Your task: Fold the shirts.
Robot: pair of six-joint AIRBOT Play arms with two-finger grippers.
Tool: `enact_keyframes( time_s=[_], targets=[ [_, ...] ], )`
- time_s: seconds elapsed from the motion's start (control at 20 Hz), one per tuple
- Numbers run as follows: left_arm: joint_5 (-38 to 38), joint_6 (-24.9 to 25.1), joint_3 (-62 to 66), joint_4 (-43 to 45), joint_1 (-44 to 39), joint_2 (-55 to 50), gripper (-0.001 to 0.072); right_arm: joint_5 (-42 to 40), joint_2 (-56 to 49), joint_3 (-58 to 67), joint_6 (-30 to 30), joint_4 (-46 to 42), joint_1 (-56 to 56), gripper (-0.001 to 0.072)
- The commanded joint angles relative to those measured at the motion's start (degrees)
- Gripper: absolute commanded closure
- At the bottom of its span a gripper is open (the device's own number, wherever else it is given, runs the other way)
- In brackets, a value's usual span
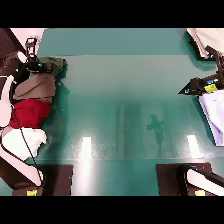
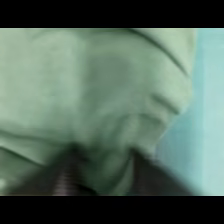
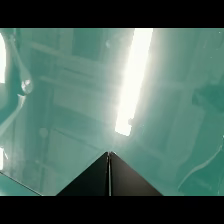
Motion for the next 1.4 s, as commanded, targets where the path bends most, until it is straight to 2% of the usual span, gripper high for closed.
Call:
enact_keyframes(
  time_s=[0.0, 0.2, 0.3, 0.4, 0.55, 0.65, 0.8, 0.9, 1.1, 1.15, 1.2, 1.25, 1.3, 1.35],
  targets=[
    [-1.33, 0.33, 3.19, -0.50, 0.07, -1.62, 0.0685, -0.37, 0.02, 0.04, -0.07, 0.02, -0.02, 0.0693],
    [-12.57, 1.44, 18.16, -6.71, -0.48, -1.03, 0.0685, -2.36, 0.24, 0.20, -0.09, 0.02, -0.02, 0.0693],
    [-11.39, 6.01, 20.55, -14.80, -1.95, 4.98, 0.0685, -3.17, 0.85, 2.29, -0.09, 0.02, -0.02, 0.0693],
    [-11.89, 13.68, 20.55, -24.76, -4.42, 12.94, 0.0685, -3.30, 1.33, 6.88, -0.09, 0.00, -0.02, 0.0693],
    [-19.08, 16.46, 20.55, -34.10, -9.66, 23.78, 0.0685, -3.23, 1.38, 15.43, -0.09, -0.02, -0.02, 0.0694],
    [-23.52, 16.70, 20.31, -35.15, -14.75, 28.50, 0.0685, -3.45, 1.36, 20.68, -0.11, -0.02, -0.02, 0.0693],
    [-26.34, 18.53, 13.38, -35.10, -22.32, 32.02, 0.0685, -2.91, 1.36, 26.75, -0.11, -0.09, -0.02, 0.0693],
    [-29.79, 18.69, 6.71, -34.69, -26.47, 30.86, 0.0684, -2.51, 1.38, 29.62, -0.11, -0.09, -0.02, 0.0693],
    [-30.03, 19.98, -5.22, -33.57, -29.40, 23.39, 0.0682, -0.92, 1.55, 31.71, -0.11, -0.20, -0.02, 0.0693],
    [-30.01, 19.67, -6.71, -32.85, -29.35, 21.05, 0.0575, -0.11, 1.55, 31.71, -0.13, -0.50, -0.02, 0.0693],
    [-30.16, 17.11, -7.30, -30.71, -29.03, 18.97, 0.0247, 0.55, 1.51, 31.67, -0.13, -0.52, -0.02, 0.0693],
    [-30.71, 12.00, -7.26, -28.17, -28.20, 17.40, 0.0062, 0.50, 1.55, 31.26, -0.13, -0.50, -0.02, 0.0693],
    [-32.17, 8.79, -7.26, -27.10, -26.69, 16.94, 0.0066, 0.44, 1.55, 30.80, -0.13, -0.50, -0.02, 0.0693],
    [-34.80, 7.85, -7.26, -27.34, -24.52, 17.14, 0.0067, 0.39, 1.53, 30.08, -0.13, -0.50, -0.02, 0.0693]
  ],
)
